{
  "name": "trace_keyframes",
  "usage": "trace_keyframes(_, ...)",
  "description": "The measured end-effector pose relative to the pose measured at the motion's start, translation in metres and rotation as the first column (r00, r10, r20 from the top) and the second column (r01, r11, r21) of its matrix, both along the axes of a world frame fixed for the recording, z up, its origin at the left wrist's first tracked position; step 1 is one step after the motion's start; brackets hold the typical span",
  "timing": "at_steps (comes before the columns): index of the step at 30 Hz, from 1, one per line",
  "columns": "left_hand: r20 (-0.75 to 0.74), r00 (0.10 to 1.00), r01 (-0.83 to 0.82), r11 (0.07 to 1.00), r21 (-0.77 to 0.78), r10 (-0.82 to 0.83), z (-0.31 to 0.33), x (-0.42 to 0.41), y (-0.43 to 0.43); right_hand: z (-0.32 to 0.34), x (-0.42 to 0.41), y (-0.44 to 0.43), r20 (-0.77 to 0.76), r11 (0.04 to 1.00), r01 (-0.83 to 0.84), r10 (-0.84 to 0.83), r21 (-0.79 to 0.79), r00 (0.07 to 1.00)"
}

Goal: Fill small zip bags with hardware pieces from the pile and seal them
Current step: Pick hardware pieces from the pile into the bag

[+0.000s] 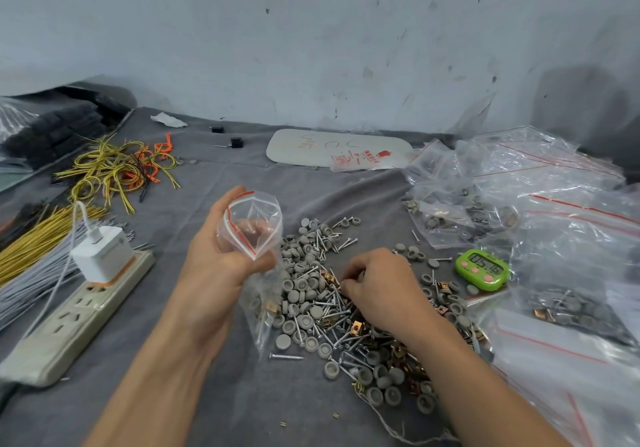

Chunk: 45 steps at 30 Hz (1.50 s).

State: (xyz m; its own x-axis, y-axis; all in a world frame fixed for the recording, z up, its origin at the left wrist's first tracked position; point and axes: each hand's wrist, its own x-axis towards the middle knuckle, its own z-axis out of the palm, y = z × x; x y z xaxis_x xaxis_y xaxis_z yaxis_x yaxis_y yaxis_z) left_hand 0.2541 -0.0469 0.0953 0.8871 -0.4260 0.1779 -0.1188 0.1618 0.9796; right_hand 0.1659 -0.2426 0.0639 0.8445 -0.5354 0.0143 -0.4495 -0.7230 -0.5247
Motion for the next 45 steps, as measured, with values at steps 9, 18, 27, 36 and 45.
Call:
trace_keyframes(9, -0.007, 1.0, -0.003, 1.0, 0.011, 0.003, -0.001, -0.001, -0.003, 0.012, -0.003, 0.009, -0.036, 0.998, 0.001, -0.004, -0.058, 0.999)
trace_keyframes(18, 0.01, 1.0, -0.015, 0.999, 0.033, 0.014, 0.001, -0.002, -0.002, 0.002, 0.012, 0.013, -0.05, 0.999, -0.014, 0.012, -0.038, 0.999)
trace_keyframes(27, 0.045, 0.996, -0.075, 0.996, 0.036, 0.074, 0.006, -0.008, 0.0, -0.005, 0.01, 0.012, 0.047, 1.0, -0.014, 0.014, 0.006, 0.999)
trace_keyframes(36, 0.033, 0.998, -0.055, 0.998, 0.041, 0.053, 0.008, -0.01, 0.0, -0.007, 0.019, 0.011, 0.011, 0.998, 0.013, -0.014, 0.064, 1.0)
trace_keyframes(45, 0.035, 0.994, -0.107, 0.994, 0.008, 0.107, 0.007, 0.0, 0.009, 0.0, 0.009, 0.008, -0.009, 0.997, -0.046, 0.045, -0.061, 0.999)
